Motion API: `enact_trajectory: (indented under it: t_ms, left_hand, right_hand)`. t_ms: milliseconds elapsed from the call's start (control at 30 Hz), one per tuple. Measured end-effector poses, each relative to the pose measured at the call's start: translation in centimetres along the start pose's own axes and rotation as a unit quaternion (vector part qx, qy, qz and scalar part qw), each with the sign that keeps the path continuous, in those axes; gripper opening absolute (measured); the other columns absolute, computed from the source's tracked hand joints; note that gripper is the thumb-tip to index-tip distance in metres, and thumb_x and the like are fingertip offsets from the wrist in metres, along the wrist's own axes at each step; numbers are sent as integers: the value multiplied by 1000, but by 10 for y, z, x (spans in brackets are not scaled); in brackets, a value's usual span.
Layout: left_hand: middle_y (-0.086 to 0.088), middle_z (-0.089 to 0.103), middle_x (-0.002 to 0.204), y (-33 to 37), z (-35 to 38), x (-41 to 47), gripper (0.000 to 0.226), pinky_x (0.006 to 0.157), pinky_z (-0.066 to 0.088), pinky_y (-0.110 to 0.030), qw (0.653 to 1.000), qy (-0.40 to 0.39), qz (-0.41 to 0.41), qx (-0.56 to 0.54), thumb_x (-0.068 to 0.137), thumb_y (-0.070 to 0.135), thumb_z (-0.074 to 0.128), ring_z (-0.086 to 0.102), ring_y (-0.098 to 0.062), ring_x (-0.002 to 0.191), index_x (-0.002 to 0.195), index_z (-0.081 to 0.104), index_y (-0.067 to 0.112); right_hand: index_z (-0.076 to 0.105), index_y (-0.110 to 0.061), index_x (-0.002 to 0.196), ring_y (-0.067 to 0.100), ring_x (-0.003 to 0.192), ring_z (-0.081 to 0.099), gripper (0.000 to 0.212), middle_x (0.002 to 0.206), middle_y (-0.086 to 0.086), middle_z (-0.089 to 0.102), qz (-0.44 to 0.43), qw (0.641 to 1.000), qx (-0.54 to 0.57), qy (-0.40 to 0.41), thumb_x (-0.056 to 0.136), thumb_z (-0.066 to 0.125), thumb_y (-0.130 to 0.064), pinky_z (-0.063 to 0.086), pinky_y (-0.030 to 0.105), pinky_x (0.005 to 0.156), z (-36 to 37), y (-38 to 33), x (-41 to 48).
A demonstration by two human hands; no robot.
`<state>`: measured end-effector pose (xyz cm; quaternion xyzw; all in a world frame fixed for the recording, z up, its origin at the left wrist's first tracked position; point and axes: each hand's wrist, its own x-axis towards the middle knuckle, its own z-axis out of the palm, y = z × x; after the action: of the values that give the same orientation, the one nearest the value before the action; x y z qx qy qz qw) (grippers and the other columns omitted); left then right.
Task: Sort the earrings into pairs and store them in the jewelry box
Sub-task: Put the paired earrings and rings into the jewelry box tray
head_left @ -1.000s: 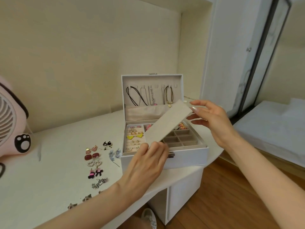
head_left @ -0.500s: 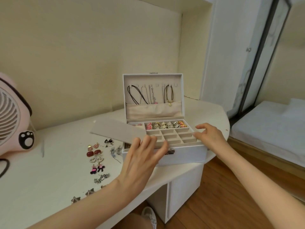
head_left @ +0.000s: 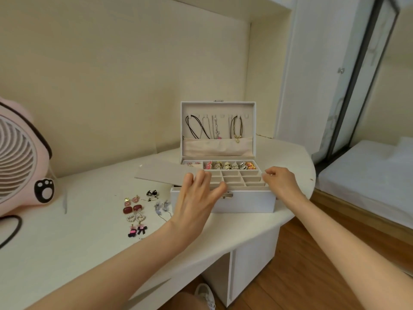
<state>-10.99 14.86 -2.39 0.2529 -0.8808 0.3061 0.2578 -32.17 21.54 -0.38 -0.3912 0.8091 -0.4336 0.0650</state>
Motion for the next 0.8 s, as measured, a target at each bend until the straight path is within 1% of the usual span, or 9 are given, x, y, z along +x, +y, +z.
enact_trajectory:
  t_ms: [233,333,400,467,533,600,667,733,800]
  left_hand:
    - [-9,52,82,4,15,20,66,68,21,-34,1000,-15,-12,14,40,16,84,35,-25,84,98,53,19]
    - [-8,52,83,0,17,22,71,64,22,-33,999,-34,-13,-4,37,17,86,36,-24,79,100,53,20]
    - [-6,54,87,-4,15,18,72,61,31,-30,998,-45,-14,-30,37,23,88,44,-23,74,103,58,22]
    - [-6,58,93,-10,7,8,67,60,42,-29,995,-43,-4,-86,48,30,87,54,-22,75,109,59,22]
    - [-5,58,107,-21,-3,-5,57,71,47,-32,986,-49,32,-154,68,31,78,57,-22,88,119,55,20]
    - [1,55,116,-36,-15,-19,44,82,45,-30,976,-68,72,-192,82,33,65,54,-18,101,123,54,21]
    - [9,53,117,-53,-28,-32,34,87,42,-25,963,-104,78,-237,88,39,53,50,-10,105,119,55,26]
    - [18,52,108,-69,-39,-45,28,82,42,-19,952,-120,69,-272,88,46,44,50,-2,97,109,55,32]
    - [24,50,93,-85,-49,-59,18,72,40,-12,943,-122,33,-307,87,47,48,50,4,85,96,55,34]
  right_hand:
    - [64,-3,112,29,109,54,27,117,14,62,13,1000,17,15,93,52,-18,47,42,90,8,1,29]
    - [61,-9,119,28,112,53,30,123,12,58,-6,998,-31,57,92,54,-20,42,35,90,12,4,31]
    - [59,-14,120,28,111,50,29,121,12,53,-60,990,-86,98,92,54,-19,43,37,87,15,4,25]
    - [61,-15,116,28,110,46,27,116,10,54,-141,974,-120,131,90,55,-14,43,38,88,19,1,14]
    - [66,-17,108,24,106,48,23,108,6,57,-219,959,-114,139,88,56,-12,41,37,87,23,-8,-3]
    - [67,-18,101,19,98,53,18,100,0,59,-284,948,-86,117,87,58,-11,41,34,86,29,-20,-23]
    - [68,-18,98,13,89,56,16,94,-6,58,-321,945,-37,59,87,59,-9,44,28,82,37,-30,-45]
    - [68,-20,98,5,85,56,16,92,-9,58,-336,942,3,-21,88,60,-10,45,21,78,46,-40,-66]
    - [68,-24,98,3,84,56,14,93,-12,60,-342,934,20,-100,88,61,-16,45,16,76,56,-47,-84]
